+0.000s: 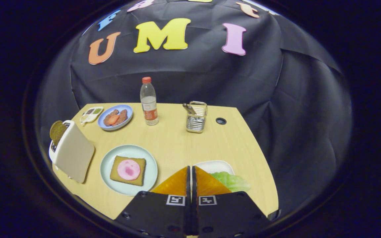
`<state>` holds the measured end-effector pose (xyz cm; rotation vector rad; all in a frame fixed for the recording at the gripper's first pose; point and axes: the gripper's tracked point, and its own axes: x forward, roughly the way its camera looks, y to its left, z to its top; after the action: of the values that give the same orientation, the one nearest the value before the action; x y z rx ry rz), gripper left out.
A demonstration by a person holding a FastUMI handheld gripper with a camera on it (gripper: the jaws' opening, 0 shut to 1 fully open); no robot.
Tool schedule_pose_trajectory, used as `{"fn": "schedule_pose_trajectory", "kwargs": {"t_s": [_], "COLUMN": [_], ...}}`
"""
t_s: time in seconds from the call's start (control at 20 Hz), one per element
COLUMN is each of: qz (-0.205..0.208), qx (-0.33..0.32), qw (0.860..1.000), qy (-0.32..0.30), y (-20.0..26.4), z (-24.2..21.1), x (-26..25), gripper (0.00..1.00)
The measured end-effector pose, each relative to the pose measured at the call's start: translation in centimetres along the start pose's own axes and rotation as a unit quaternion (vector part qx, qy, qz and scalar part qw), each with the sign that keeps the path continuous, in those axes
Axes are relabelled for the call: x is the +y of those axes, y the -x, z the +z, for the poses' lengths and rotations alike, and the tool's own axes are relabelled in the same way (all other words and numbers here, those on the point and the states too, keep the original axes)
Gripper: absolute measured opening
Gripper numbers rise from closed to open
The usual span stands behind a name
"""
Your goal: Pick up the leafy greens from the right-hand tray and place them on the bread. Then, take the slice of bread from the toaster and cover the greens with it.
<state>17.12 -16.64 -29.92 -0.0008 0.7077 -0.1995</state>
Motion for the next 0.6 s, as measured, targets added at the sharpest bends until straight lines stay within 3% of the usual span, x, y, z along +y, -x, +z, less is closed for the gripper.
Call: {"fn": "schedule_pose_trajectory", "kwargs": {"t_s": [0.45,0.5,0.6], "qz": [-0.015,-0.013,-0.007], "qx": [0.057,0.065,0.077], "qw": [0.997,0.997,0.995], "qy": [-0.046,-0.049,-0.06], "y": [-4.7,-5.1,-5.8], "z": [-5.7,-6.1,-6.6], "x": [-8.2,-8.6,-9.4], "gripper": [0.01,0.03,0.18]}}
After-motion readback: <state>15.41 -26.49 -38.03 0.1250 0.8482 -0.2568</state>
